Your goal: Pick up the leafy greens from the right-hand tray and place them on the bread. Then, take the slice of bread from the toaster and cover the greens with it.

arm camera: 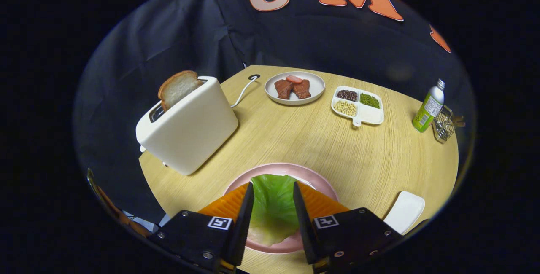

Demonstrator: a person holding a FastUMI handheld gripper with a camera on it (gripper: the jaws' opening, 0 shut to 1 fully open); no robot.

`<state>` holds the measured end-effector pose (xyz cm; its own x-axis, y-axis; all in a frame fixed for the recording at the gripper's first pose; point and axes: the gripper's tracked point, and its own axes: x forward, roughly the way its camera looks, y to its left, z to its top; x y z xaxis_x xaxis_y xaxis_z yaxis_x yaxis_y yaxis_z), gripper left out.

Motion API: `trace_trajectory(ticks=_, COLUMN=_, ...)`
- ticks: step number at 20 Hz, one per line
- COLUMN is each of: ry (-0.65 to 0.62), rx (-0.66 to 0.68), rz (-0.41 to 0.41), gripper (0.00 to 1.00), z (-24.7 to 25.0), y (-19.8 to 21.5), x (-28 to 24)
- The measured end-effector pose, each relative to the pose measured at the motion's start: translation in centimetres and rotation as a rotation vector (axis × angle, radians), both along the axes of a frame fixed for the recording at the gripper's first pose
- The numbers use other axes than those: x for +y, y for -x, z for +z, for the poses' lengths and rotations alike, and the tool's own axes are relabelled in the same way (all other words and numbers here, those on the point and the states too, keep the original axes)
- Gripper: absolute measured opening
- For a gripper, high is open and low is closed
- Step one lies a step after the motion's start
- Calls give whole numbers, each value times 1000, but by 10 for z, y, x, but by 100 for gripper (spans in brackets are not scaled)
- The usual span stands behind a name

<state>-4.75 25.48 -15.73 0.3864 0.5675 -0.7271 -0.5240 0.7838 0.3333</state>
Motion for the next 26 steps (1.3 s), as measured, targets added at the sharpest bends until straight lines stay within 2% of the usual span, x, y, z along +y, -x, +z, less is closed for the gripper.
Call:
trace_trajectory(ticks=3, ry=-25, rx=-8, rz=3, gripper=72, z=18, y=-12, x=15)
trace_trajectory(ticks=9, ry=-57, rx=-25, rz=22, gripper=95, z=53, y=-26, x=52)
trace_trajectory(ticks=12, ry=-91, rx=6, rz=46, gripper=98, z=70, y=-27, x=80)
trace_trajectory(ticks=15, ry=-74, rx=-32, rz=61, gripper=98, z=84, y=-41, x=99)
trace_trajectory(ticks=21, ry=-134, rx=-18, rz=100, gripper=98, z=120, y=-44, x=145)
trace_trajectory(ticks=26, ry=-146, rx=10, rz=128, gripper=98, z=131, y=-46, x=174)
